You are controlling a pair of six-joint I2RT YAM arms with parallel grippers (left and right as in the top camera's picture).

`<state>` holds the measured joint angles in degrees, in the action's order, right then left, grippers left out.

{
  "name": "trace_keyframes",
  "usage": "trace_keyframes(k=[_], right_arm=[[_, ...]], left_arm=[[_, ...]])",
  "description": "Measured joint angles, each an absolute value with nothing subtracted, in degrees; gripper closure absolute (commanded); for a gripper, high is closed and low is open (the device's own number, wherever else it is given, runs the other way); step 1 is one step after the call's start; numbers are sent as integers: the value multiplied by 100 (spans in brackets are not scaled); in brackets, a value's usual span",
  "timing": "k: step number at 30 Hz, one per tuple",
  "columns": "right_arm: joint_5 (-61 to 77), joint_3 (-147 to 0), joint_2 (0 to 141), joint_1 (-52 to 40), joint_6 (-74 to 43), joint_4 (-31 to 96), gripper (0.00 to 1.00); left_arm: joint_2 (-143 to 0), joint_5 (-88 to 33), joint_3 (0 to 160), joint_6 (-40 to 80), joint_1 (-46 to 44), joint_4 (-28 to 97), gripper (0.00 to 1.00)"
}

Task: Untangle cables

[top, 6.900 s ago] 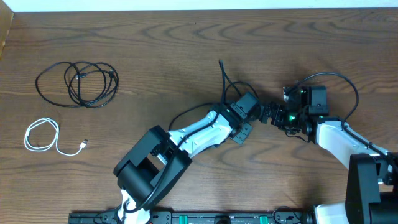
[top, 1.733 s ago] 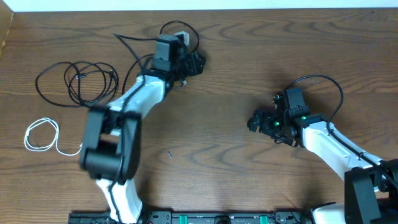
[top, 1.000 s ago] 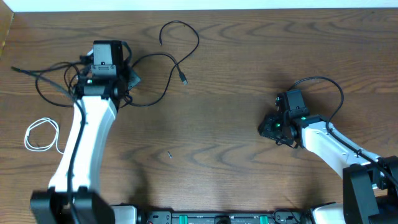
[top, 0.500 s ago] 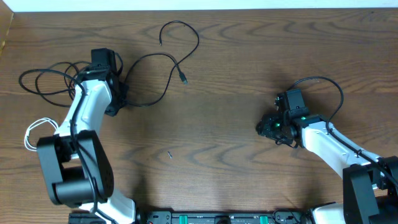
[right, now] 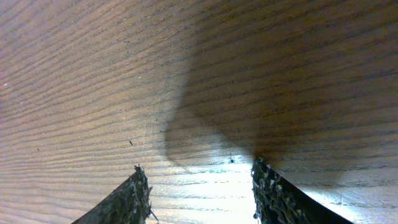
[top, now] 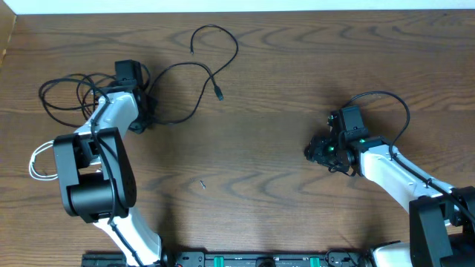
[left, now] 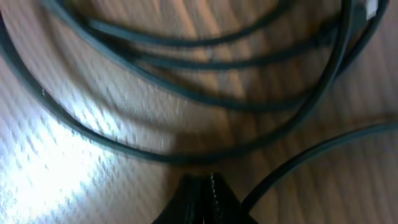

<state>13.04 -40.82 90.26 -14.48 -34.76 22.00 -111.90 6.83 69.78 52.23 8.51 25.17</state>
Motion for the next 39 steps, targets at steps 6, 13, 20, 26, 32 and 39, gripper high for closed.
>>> trace_keyframes(k=[6, 13, 20, 26, 32, 39], right_arm=[[1319, -4082, 9024, -1448, -3476, 2185, 42], [1328, -4082, 9024, -1448, -3476, 2180, 42], [1339, -4082, 9021, -1448, -3479, 2178, 40], [1376, -4084, 9019, -1450, -3483, 2174, 35], [1479, -4130, 9026, -1450, -3474, 2285, 26], [1570, -4130, 9019, -1446, -3474, 2397, 27]], left_arm=[[-11192, 790, 6978, 5212, 1308, 2082, 92], [-11504, 882, 6978, 5205, 1747, 1472, 92], [-11552, 880, 6987, 4831, 1800, 1227, 92], [-11264, 108, 6982, 4333, 1800, 1492, 92], [-9920, -683, 6976, 4156, 1800, 1975, 93], [-8027, -1011, 6978, 3951, 1796, 3557, 92]])
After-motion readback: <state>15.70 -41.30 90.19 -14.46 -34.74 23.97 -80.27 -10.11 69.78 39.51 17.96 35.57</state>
